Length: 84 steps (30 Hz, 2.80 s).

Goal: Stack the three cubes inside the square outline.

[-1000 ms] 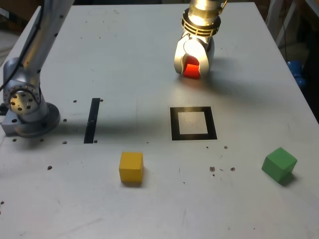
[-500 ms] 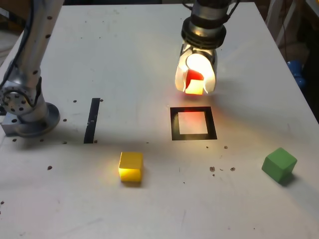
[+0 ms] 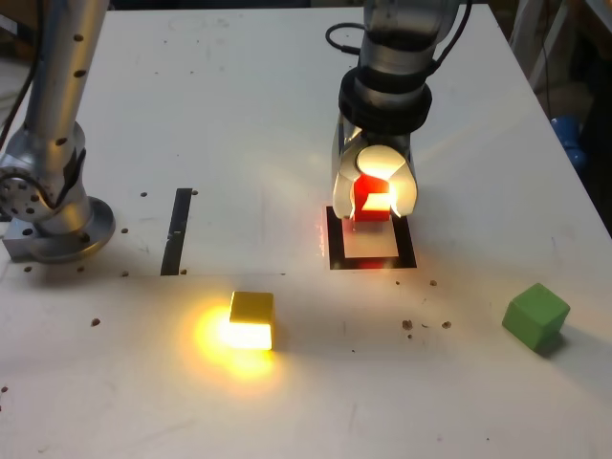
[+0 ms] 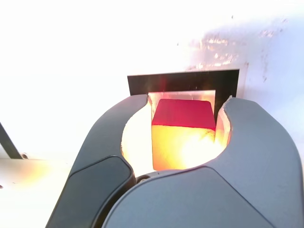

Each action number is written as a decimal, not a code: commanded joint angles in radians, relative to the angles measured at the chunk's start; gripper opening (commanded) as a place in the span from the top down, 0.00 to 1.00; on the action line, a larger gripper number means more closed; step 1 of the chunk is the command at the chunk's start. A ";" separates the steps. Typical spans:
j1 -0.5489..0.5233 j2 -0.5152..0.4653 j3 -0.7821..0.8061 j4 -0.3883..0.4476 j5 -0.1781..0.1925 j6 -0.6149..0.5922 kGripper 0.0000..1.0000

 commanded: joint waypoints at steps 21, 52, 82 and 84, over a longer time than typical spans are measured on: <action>-0.020 0.014 0.080 -0.087 -0.054 -0.010 0.24; -0.191 -0.217 0.246 0.023 -0.021 -0.192 0.01; -0.516 -0.198 0.362 -0.086 -0.185 -0.420 0.04; -0.515 -0.191 0.375 -0.104 -0.187 -0.417 0.06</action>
